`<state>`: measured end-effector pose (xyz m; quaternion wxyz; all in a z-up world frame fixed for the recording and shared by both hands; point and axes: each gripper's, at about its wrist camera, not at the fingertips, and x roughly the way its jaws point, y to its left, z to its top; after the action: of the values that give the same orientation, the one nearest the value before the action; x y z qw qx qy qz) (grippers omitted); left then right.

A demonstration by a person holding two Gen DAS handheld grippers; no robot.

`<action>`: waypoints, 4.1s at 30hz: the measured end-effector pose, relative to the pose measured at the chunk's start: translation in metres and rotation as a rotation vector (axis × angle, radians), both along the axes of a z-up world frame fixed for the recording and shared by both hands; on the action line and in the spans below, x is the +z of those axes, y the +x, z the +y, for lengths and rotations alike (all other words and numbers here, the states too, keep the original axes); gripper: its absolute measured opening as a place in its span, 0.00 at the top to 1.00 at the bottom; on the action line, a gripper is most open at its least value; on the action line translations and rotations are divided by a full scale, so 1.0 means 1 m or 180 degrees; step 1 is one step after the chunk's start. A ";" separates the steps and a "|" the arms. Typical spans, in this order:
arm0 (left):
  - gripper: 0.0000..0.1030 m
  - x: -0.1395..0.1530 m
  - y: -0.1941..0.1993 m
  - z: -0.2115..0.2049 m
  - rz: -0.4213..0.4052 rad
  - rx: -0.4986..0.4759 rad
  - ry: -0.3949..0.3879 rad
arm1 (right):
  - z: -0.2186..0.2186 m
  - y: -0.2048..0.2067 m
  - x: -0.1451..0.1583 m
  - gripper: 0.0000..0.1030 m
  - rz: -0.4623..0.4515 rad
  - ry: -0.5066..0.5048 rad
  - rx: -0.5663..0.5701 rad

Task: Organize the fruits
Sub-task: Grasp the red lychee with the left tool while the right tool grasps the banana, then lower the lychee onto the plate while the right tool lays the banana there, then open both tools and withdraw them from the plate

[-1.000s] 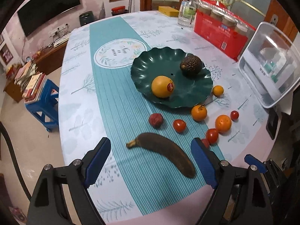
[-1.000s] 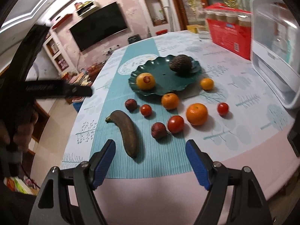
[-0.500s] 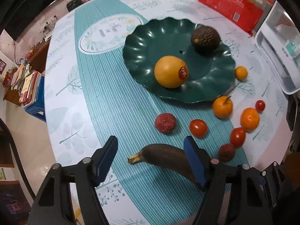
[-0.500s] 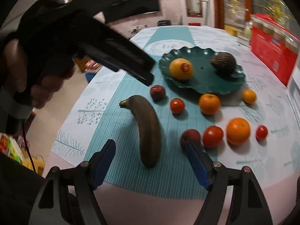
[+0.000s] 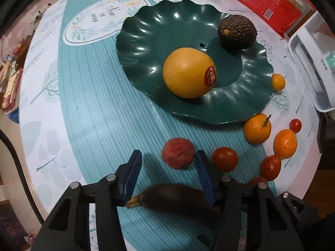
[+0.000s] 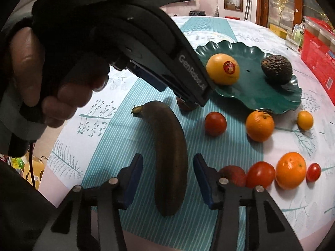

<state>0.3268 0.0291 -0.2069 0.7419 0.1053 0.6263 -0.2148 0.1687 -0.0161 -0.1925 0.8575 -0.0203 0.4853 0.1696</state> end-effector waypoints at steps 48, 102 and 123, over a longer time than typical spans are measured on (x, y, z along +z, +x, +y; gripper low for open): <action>0.70 0.076 -0.041 0.101 -0.0382 0.0487 -0.0454 | -0.018 -0.011 0.032 0.68 0.0061 0.0252 -0.0854; 0.49 0.039 0.069 0.006 -0.0370 0.1165 -0.0547 | -0.123 0.145 0.027 0.50 -0.0238 0.0551 -0.0388; 0.40 0.097 -0.041 0.047 -0.0551 0.1108 -0.0723 | -0.124 0.049 0.080 0.41 -0.0463 0.0288 -0.0855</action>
<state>0.2854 0.0760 -0.1104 0.8259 -0.0705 0.5409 -0.1428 0.2180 -0.1406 -0.1125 0.9054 0.0713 0.4121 0.0732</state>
